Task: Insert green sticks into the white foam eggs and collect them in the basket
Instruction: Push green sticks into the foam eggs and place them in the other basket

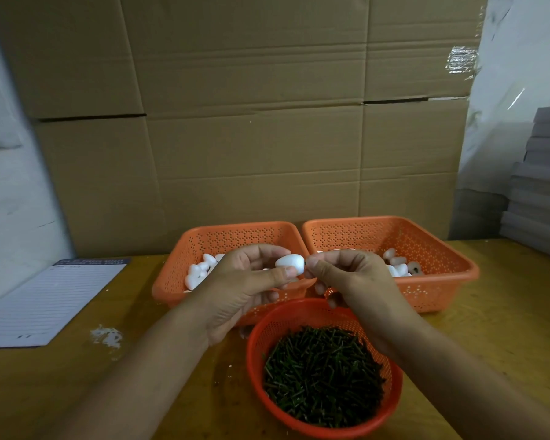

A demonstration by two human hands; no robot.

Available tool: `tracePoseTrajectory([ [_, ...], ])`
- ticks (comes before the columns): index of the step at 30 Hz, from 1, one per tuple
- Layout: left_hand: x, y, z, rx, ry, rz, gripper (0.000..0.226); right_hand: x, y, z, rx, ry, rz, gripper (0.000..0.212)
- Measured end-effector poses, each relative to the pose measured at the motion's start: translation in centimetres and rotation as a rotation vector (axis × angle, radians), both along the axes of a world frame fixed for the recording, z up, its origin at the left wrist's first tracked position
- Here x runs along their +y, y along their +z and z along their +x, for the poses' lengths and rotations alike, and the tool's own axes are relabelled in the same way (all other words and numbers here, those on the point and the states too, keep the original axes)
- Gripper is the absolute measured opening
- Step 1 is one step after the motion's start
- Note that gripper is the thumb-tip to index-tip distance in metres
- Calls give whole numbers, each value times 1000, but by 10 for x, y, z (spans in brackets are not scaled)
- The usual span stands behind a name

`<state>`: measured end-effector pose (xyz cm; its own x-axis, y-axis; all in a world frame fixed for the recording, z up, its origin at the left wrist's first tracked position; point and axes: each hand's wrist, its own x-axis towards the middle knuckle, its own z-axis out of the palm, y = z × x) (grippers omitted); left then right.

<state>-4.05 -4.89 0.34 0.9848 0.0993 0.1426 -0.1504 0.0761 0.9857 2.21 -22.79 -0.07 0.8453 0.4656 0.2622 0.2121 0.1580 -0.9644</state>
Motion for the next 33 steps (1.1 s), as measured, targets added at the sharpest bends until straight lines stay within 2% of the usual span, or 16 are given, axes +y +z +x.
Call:
tracePoseTrajectory([
  [6,0,1,-1,-30,30,38,37,-1,1,1,-4,10,-72,12],
  [12,-1,3,-1,-68,45,59,45,2,-4,-3,-11,70,-142,11],
  [15,-3,1,-1,-79,57,57,39,3,-6,-4,-12,89,-160,13],
  [20,-5,1,-2,-77,89,151,40,4,-6,-5,-6,51,-111,14],
  [24,-8,2,-3,-99,102,157,44,5,-5,-5,-17,4,-101,13],
  [28,-8,1,-3,-132,92,174,34,5,-6,-6,-49,-14,-118,12],
  [33,-8,1,-2,-142,103,216,40,5,-7,-6,-107,-17,-131,16],
])
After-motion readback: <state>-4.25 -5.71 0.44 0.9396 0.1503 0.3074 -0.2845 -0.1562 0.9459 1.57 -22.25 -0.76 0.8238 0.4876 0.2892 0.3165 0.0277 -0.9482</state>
